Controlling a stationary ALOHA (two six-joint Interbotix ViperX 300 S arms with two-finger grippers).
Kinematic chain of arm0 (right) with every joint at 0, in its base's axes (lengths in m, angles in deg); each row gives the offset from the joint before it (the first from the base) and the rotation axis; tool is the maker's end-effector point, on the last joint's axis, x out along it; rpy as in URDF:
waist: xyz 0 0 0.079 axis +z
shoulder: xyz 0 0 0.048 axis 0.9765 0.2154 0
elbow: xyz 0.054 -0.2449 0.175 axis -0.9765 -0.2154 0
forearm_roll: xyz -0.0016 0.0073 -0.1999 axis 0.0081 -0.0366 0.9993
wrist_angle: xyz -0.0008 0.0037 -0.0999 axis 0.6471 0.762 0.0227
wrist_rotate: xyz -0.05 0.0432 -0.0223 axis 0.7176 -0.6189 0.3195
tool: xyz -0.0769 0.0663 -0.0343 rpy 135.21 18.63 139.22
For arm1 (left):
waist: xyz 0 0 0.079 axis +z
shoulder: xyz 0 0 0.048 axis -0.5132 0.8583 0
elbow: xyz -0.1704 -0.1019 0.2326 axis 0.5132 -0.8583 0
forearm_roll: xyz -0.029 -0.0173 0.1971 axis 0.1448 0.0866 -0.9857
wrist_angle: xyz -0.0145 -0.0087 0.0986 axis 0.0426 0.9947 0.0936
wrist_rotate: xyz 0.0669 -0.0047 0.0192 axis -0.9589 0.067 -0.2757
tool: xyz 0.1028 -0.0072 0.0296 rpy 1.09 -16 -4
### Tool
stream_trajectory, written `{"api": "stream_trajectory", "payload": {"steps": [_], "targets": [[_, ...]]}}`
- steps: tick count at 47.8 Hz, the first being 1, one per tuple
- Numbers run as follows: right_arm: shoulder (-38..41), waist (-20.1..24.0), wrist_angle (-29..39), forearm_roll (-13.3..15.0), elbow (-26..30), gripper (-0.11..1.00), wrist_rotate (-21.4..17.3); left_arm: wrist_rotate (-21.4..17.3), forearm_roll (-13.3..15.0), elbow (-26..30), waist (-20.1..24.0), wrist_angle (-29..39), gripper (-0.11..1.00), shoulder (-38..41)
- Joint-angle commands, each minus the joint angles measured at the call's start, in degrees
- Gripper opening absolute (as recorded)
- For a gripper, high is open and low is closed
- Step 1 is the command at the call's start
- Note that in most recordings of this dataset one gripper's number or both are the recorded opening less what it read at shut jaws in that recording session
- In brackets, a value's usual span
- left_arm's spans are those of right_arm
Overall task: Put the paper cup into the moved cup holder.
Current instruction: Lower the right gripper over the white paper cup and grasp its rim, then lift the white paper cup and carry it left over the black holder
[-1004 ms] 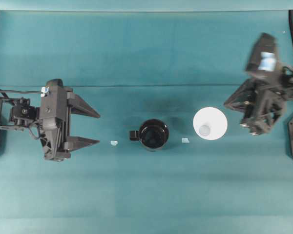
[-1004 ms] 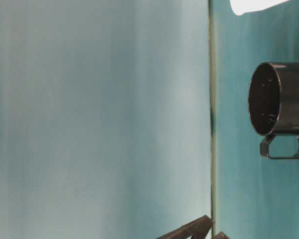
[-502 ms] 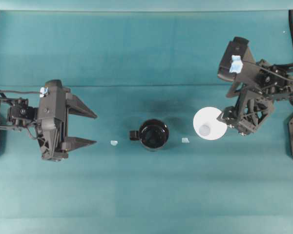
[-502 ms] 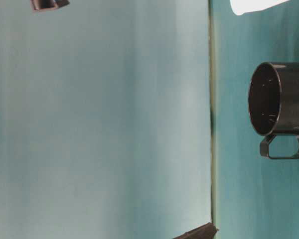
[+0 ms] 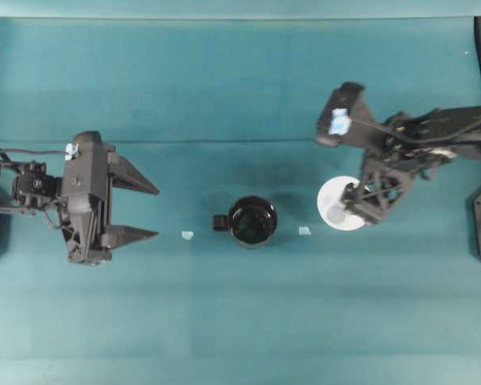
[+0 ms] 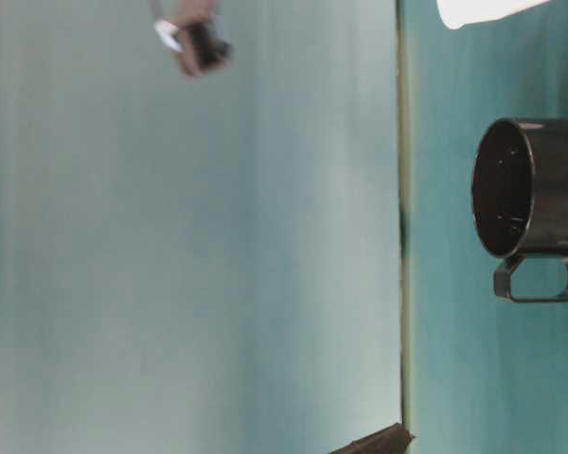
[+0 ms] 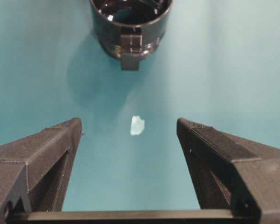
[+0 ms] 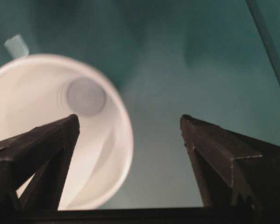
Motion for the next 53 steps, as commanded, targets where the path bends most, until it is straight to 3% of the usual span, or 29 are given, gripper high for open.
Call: {"api": "stream_trajectory", "payload": {"steps": [1, 10, 16, 29, 33, 44, 53], "targets": [[0.8, -0.1, -1.5, 0.1, 1.2, 0.92, -0.4, 0.1, 0.0, 0.4, -0.1, -0.3, 0.84, -0.4], [0.9, -0.2, -1.8, 0.2, 1.3, 0.88, -0.4, 0.1, -0.1, 0.4, -0.1, -0.4, 0.84, -0.4], [0.8, -0.2, -1.7, 0.1, 1.2, 0.78, -0.4, 0.1, 0.0, 0.4, -0.1, -0.3, 0.84, -0.3], [0.2, -0.2, -1.6, -0.4, 1.3, 0.16, -0.8, 0.1, 0.0, 0.4, -0.1, -0.3, 0.84, -0.2], [-0.4, -0.2, -1.6, -0.5, 1.3, 0.04, -0.9, 0.1, 0.0, 0.4, -0.1, -0.3, 0.84, -0.2], [-2.1, -0.2, 1.3, -1.5, 1.8, 0.02, -1.4, 0.1, 0.0, 0.5, 0.0, -0.3, 0.84, -0.1], [-6.1, -0.9, 10.9, -1.8, 7.8, 0.02, -2.0, 0.3, -0.1, 0.6, -0.1, -0.3, 0.84, -0.1]]}}
